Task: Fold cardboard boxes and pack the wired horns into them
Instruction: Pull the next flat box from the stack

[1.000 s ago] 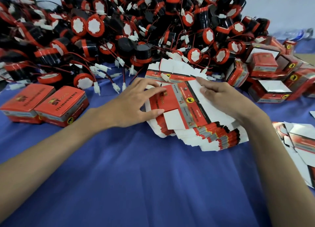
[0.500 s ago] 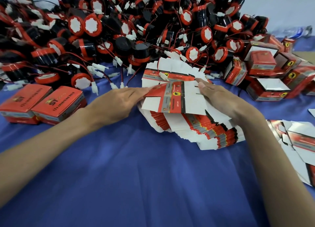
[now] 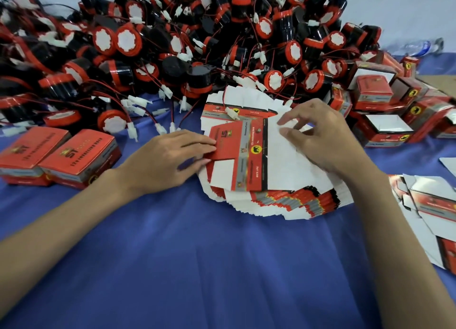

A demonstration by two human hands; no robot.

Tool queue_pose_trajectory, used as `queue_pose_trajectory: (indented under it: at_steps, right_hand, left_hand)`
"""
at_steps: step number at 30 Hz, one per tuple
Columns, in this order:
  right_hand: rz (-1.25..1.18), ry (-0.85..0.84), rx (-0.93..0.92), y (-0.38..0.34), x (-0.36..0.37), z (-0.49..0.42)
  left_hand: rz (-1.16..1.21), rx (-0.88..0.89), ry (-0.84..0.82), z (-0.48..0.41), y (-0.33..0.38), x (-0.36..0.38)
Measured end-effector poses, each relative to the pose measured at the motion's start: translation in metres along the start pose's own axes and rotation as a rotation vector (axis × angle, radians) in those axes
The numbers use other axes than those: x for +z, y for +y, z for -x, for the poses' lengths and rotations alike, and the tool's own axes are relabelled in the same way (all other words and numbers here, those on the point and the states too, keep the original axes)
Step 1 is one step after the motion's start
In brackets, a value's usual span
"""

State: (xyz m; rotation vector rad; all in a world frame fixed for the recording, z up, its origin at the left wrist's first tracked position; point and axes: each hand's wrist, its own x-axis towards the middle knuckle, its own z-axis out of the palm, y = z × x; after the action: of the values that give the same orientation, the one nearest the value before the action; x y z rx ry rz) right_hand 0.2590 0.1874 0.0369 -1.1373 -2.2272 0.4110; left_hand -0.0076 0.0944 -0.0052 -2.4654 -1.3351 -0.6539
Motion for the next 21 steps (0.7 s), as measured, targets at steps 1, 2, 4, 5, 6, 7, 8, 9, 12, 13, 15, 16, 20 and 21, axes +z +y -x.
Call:
queue_pose_trajectory:
  at_steps: [1, 2, 4, 5, 6, 7, 8, 9, 12, 13, 15, 16, 20, 21]
  right_hand:
    - [-0.02, -0.016, 0.013, 0.001, -0.002, 0.0]
    - [-0.037, -0.022, 0.018, 0.003, -0.004, 0.0]
    - [-0.08, -0.018, 0.011, 0.003, -0.005, 0.001]
    - [-0.102, -0.011, 0.002, 0.003, -0.004, 0.002]
    - [-0.121, -0.001, -0.007, 0.002, -0.002, 0.002]
    - [-0.136, 0.011, -0.014, 0.002, -0.001, 0.002]
    - [-0.15, 0.025, -0.02, 0.002, 0.001, 0.002]
    - [-0.168, 0.039, -0.023, 0.002, 0.002, 0.001]
    - [-0.208, 0.07, -0.012, 0.005, 0.006, -0.001]
    - [-0.204, 0.072, -0.016, 0.006, 0.007, -0.001]
    - [-0.185, 0.07, -0.037, 0.007, 0.008, -0.001]
    - [-0.185, 0.072, -0.047, 0.007, 0.008, -0.001]
    - [-0.2, 0.072, -0.053, 0.008, 0.009, -0.002]
    - [-0.207, 0.07, -0.045, 0.008, 0.009, -0.002]
  left_hand:
    - [0.033, -0.026, -0.01, 0.0, 0.003, -0.003]
    - [0.071, -0.06, -0.017, -0.002, 0.005, -0.006]
    - [0.15, -0.135, -0.016, -0.008, 0.013, -0.012]
    - [0.187, -0.162, -0.001, -0.013, 0.019, -0.013]
    - [0.222, -0.182, 0.015, -0.02, 0.027, -0.014]
    - [0.252, -0.201, 0.021, -0.029, 0.036, -0.013]
    - [0.282, -0.225, 0.01, -0.039, 0.045, -0.011]
    - [0.32, -0.257, -0.018, -0.05, 0.055, -0.006]
    - [0.453, -0.41, -0.114, -0.077, 0.079, 0.011]
    - [0.471, -0.448, -0.114, -0.082, 0.085, 0.015]
    - [0.447, -0.49, -0.086, -0.088, 0.091, 0.019]
    - [0.421, -0.502, -0.079, -0.089, 0.092, 0.019]
    - [0.296, -0.528, -0.057, -0.094, 0.095, 0.017]
    - [0.256, -0.538, -0.046, -0.095, 0.096, 0.018]
